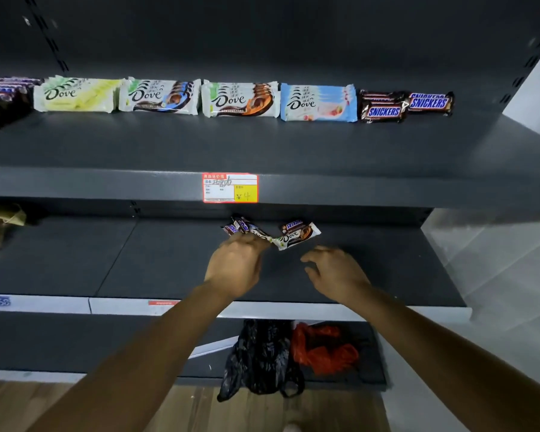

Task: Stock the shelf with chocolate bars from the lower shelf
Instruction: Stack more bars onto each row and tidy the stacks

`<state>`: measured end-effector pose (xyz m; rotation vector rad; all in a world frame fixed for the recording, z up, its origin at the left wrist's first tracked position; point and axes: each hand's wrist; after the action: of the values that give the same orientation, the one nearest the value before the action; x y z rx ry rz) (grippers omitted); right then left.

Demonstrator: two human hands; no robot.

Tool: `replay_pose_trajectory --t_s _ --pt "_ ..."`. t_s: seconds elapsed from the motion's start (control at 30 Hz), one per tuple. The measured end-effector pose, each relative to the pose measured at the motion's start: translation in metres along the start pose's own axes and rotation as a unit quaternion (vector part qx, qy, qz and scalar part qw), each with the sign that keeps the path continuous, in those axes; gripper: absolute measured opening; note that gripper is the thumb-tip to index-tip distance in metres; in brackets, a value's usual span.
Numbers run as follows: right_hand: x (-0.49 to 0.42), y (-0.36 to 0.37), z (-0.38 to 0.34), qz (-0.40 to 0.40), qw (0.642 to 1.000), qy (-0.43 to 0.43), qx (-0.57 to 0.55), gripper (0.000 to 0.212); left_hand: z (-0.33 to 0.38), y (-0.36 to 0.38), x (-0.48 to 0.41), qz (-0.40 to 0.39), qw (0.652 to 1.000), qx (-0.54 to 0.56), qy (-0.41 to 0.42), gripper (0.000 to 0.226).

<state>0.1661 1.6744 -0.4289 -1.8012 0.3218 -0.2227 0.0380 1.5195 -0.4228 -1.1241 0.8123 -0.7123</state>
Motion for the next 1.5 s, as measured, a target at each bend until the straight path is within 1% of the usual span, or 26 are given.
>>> replay_pose_trajectory --t_s 0.07,0.17,0.33,0.4,0.47,0.53,0.6,0.7,0.83,0.97,1.1,1.2,1.27,1.37,1.43,1.5 --pt "-0.011 0.019 0.014 -0.03 0.999 0.017 0.007 0.034 -0.011 0.022 -0.007 -0.021 0.999 -0.016 -0.035 0.045" --pt "-0.032 0.051 0.036 -0.061 0.997 0.034 0.013 0.037 -0.025 0.055 -0.019 -0.05 0.994 -0.026 -0.088 0.048" --pt "-0.072 0.096 0.072 -0.074 0.996 0.04 0.021 0.046 -0.04 0.107 -0.049 -0.092 0.983 -0.016 -0.158 0.048" --pt "-0.09 0.109 0.084 -0.067 0.997 0.036 0.026 0.051 -0.042 0.127 -0.064 -0.107 0.98 -0.024 -0.163 0.047" --pt "-0.107 0.119 0.093 -0.058 0.997 0.031 0.028 0.055 -0.043 0.144 -0.081 -0.116 0.98 -0.026 -0.157 0.052" --pt "-0.123 0.128 0.099 -0.046 0.998 0.025 0.028 0.058 -0.043 0.161 -0.096 -0.115 0.983 -0.04 -0.141 0.058" --pt "-0.136 0.133 0.104 -0.038 0.999 0.015 0.028 0.062 -0.045 0.174 -0.11 -0.111 0.984 -0.063 -0.127 0.059" --pt "-0.153 0.139 0.11 -0.05 0.998 -0.003 0.031 0.069 -0.049 0.191 -0.127 -0.115 0.983 -0.062 -0.132 0.06" --pt "-0.164 0.146 0.114 -0.087 0.995 -0.024 0.036 0.074 -0.054 0.205 -0.14 -0.144 0.974 -0.038 -0.17 0.057" --pt "-0.168 0.151 0.115 -0.068 0.994 -0.048 0.069 0.07 -0.057 0.211 -0.141 -0.167 0.969 -0.051 -0.177 0.052" --pt "-0.168 0.153 0.118 -0.058 0.994 -0.043 0.078 0.061 -0.06 0.209 -0.138 -0.132 0.971 -0.039 -0.195 0.039" --pt "-0.165 0.152 0.119 -0.066 0.995 -0.019 0.073 0.043 -0.062 0.205 -0.13 -0.094 0.972 -0.008 -0.214 0.032" --pt "-0.16 0.152 0.12 -0.077 0.995 -0.006 0.06 0.04 -0.064 0.203 -0.123 -0.07 0.97 0.002 -0.232 0.038" --pt "-0.153 0.153 0.118 -0.083 0.996 0.0 0.033 0.042 -0.065 0.195 -0.114 -0.061 0.95 0.027 -0.305 0.055" --pt "-0.146 0.152 0.116 -0.084 0.996 0.002 0.023 0.042 -0.062 0.19 -0.109 -0.087 0.943 0.011 -0.321 0.056" --pt "-0.139 0.151 0.111 -0.085 0.996 0.0 0.025 0.04 -0.059 0.185 -0.103 -0.094 0.942 -0.003 -0.323 0.05"
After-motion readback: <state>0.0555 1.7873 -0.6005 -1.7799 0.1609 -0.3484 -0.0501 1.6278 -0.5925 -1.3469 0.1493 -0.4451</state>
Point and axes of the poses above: each hand's wrist, its own x-axis away from the middle knuckle, its own y-axis out of the palm, z = x × y, and after that the axes turned 2 degrees about -y, right-handed
